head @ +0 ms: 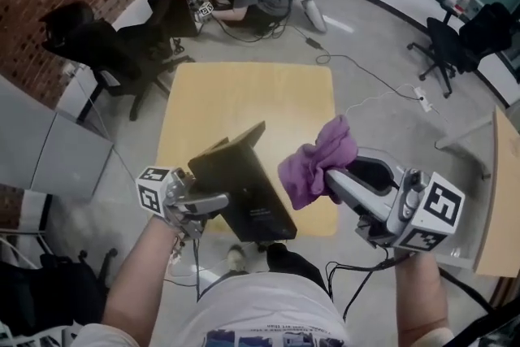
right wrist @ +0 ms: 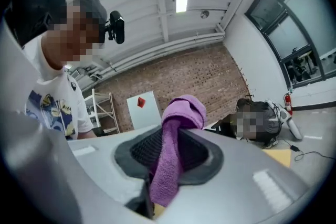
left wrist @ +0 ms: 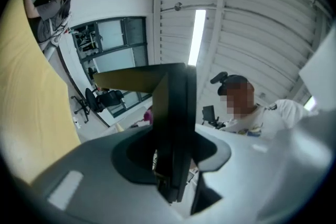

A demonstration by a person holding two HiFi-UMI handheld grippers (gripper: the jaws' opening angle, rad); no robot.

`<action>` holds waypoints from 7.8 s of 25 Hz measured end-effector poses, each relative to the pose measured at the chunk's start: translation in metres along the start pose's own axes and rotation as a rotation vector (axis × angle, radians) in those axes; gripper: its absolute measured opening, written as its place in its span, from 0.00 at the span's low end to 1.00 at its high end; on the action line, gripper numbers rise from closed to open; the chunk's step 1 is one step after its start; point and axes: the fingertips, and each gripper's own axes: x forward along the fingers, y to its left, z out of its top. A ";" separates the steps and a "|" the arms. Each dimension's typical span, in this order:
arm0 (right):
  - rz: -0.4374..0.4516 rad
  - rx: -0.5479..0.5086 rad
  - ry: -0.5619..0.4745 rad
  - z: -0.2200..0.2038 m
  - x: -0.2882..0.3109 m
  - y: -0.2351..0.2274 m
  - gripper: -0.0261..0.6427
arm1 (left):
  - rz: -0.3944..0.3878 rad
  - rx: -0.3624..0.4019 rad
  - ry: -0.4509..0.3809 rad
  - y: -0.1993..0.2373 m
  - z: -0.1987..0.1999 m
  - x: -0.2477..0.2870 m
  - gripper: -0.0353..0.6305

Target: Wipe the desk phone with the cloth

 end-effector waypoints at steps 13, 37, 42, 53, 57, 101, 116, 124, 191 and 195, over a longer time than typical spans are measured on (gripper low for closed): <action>0.114 0.179 -0.106 -0.001 0.028 0.010 0.17 | -0.207 -0.043 -0.008 -0.032 0.006 0.015 0.32; 0.195 0.546 -0.378 0.003 0.023 0.001 0.17 | -0.390 -0.087 -0.108 -0.064 0.033 0.030 0.32; 0.234 0.636 -0.373 -0.005 0.042 0.009 0.17 | -0.385 -0.086 -0.107 -0.060 0.032 0.033 0.32; 0.302 0.604 -0.190 -0.053 0.020 0.047 0.17 | -0.389 -0.091 -0.118 -0.054 0.032 0.036 0.32; 0.179 0.596 -0.213 -0.058 0.011 0.006 0.17 | -0.357 -0.089 -0.087 -0.048 0.027 0.047 0.32; 0.038 0.158 -0.077 -0.022 -0.008 -0.016 0.17 | 0.075 -0.019 0.082 0.008 -0.008 0.053 0.32; -0.164 0.168 -0.012 -0.040 -0.013 -0.095 0.17 | 0.096 -0.039 0.119 0.008 -0.024 0.057 0.32; 0.027 0.026 -0.084 0.027 0.001 -0.026 0.17 | 0.143 -0.059 0.106 0.016 -0.028 0.053 0.32; 0.029 0.060 0.074 -0.052 0.000 -0.038 0.17 | 0.250 -0.082 0.012 0.037 -0.013 0.047 0.32; 0.009 0.113 0.111 -0.080 -0.012 -0.026 0.17 | 0.261 -0.095 -0.023 0.043 -0.007 0.042 0.32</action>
